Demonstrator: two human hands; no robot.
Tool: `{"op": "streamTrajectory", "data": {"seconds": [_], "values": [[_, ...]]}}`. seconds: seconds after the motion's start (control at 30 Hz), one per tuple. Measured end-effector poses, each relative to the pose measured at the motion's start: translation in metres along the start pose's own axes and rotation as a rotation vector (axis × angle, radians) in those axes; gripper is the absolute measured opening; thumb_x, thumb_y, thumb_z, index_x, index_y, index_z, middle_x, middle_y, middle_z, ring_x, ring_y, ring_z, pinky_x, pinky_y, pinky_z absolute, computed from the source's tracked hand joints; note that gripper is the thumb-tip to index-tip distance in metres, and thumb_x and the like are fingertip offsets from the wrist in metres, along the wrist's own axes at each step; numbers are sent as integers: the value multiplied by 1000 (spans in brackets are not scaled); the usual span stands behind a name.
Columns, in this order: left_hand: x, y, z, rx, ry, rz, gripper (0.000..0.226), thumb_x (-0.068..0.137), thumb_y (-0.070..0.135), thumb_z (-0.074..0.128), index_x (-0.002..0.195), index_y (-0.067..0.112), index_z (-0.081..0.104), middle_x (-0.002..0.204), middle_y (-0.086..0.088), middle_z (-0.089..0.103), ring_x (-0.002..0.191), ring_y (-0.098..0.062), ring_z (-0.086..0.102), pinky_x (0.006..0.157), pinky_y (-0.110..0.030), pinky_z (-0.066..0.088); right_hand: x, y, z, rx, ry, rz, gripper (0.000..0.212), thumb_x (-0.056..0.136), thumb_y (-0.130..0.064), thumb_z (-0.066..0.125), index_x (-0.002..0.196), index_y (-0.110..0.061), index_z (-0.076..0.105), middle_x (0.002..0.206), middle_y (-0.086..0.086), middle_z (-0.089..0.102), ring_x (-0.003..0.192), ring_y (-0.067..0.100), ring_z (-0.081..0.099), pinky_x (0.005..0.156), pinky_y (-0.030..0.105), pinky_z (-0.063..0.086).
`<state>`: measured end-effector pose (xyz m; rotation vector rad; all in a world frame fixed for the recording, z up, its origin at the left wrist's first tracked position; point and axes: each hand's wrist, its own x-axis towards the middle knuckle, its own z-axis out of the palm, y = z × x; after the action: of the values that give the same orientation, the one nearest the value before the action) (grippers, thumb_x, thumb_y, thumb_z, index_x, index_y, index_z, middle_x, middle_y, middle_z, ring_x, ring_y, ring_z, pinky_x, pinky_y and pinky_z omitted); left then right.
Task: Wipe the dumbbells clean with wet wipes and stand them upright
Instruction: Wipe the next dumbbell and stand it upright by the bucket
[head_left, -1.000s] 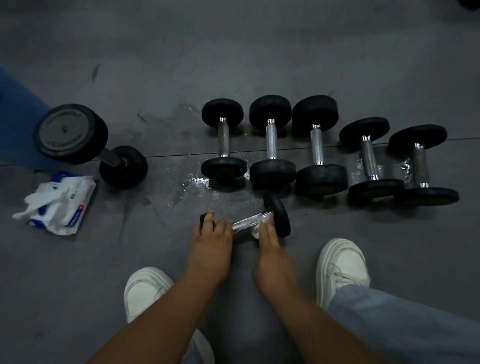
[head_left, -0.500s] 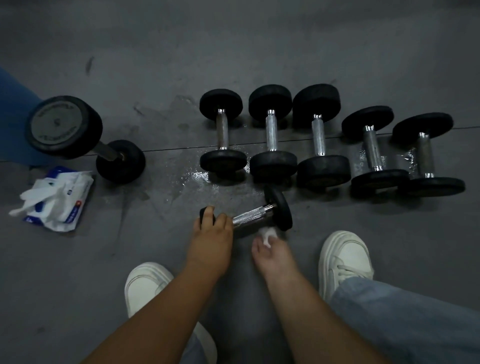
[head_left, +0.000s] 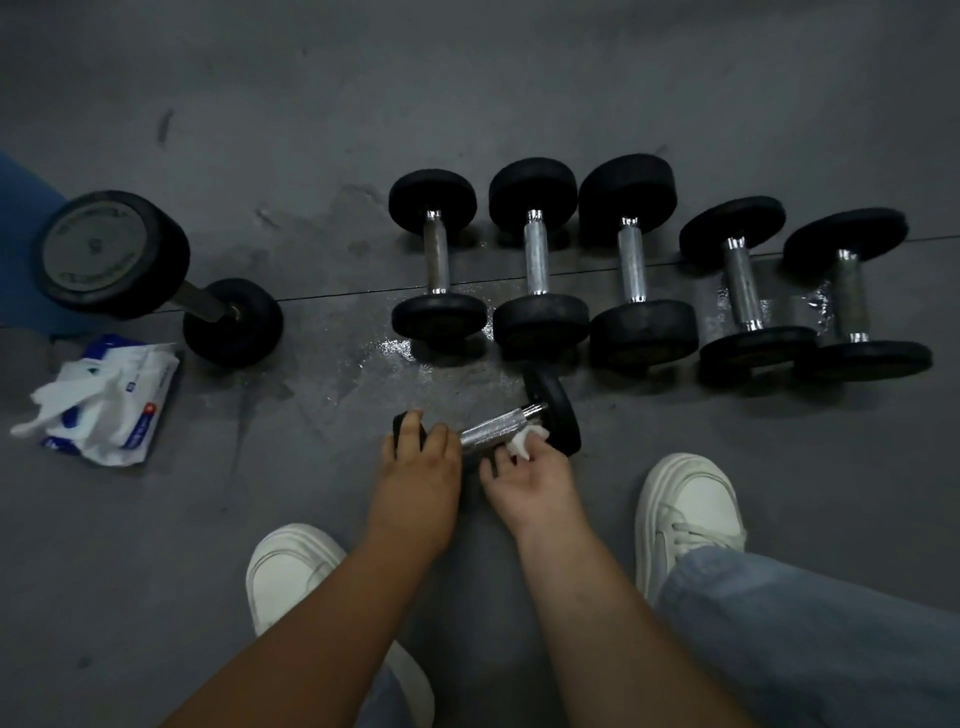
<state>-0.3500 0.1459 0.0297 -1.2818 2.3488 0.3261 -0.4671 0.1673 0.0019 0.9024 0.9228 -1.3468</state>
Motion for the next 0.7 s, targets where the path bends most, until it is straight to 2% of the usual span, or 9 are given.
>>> {"op": "streamTrajectory", "data": {"seconds": [0.13, 0.23, 0.3, 0.33, 0.4, 0.47, 0.57, 0.67, 0.7], "values": [[-3, 2, 3, 11, -1, 10, 57, 92, 16, 42, 147, 11, 31, 150, -6, 35, 146, -39, 13, 115, -48, 24, 2, -8, 9, -53, 52, -31, 22, 99, -15, 36, 100, -12, 58, 107, 6, 60, 109, 17, 52, 106, 31, 30], [-1, 1, 1, 3, 11, 11, 56, 92, 16, 43, 147, 11, 31, 149, -5, 36, 147, -38, 12, 115, -47, 23, 0, -3, 6, -74, 80, -69, 34, 100, -16, 37, 131, -9, 51, 132, 8, 52, 131, 18, 43, 112, 35, 26], [-1, 2, 1, 4, 10, 8, 55, 93, 16, 43, 146, 12, 31, 148, -5, 35, 147, -38, 11, 116, -47, 22, -3, -1, 4, -92, 97, -99, 32, 101, -17, 39, 129, -8, 50, 130, 8, 50, 132, 18, 42, 109, 35, 29], [-1, 2, 1, 7, 6, 7, 54, 93, 15, 42, 146, 12, 31, 148, -5, 35, 147, -38, 10, 116, -46, 21, -3, -4, 4, -93, 103, -113, 24, 101, -18, 40, 119, -9, 54, 121, 7, 54, 124, 18, 48, 104, 31, 35], [-1, 2, 2, 11, 9, 7, 53, 93, 15, 42, 145, 12, 31, 148, -5, 36, 147, -38, 10, 117, -46, 21, -5, -7, 2, -87, 109, -154, 16, 102, -15, 41, 98, -14, 56, 96, 4, 56, 90, 14, 57, 76, 22, 45], [0, 1, 2, 14, 12, 10, 54, 93, 14, 43, 145, 12, 31, 148, -5, 35, 147, -38, 10, 117, -46, 21, -10, 1, -7, -162, 87, -267, 19, 101, -9, 40, 93, -17, 56, 82, 3, 55, 67, 9, 51, 56, 17, 38], [0, 2, 1, 1, -2, 4, 53, 92, 14, 41, 145, 12, 33, 147, -5, 37, 146, -38, 12, 116, -47, 23, -27, 19, -26, -549, 124, -593, 17, 95, -5, 52, 94, -17, 64, 83, 6, 65, 70, 12, 55, 60, 21, 41], [-1, 2, 3, -40, 26, -1, 50, 91, 13, 40, 141, 11, 42, 141, -6, 46, 146, -39, 19, 112, -46, 28, -34, 6, -13, -1346, 55, -1186, 16, 89, -2, 56, 89, -15, 64, 97, 4, 57, 81, 10, 52, 75, 16, 41], [-1, 1, 4, -52, 32, -3, 49, 90, 13, 43, 139, 10, 45, 138, -6, 49, 145, -39, 21, 112, -47, 29, -33, -1, -3, -1615, 3, -1267, 16, 89, -3, 53, 95, -14, 64, 104, 4, 54, 88, 13, 51, 78, 20, 42]]}}
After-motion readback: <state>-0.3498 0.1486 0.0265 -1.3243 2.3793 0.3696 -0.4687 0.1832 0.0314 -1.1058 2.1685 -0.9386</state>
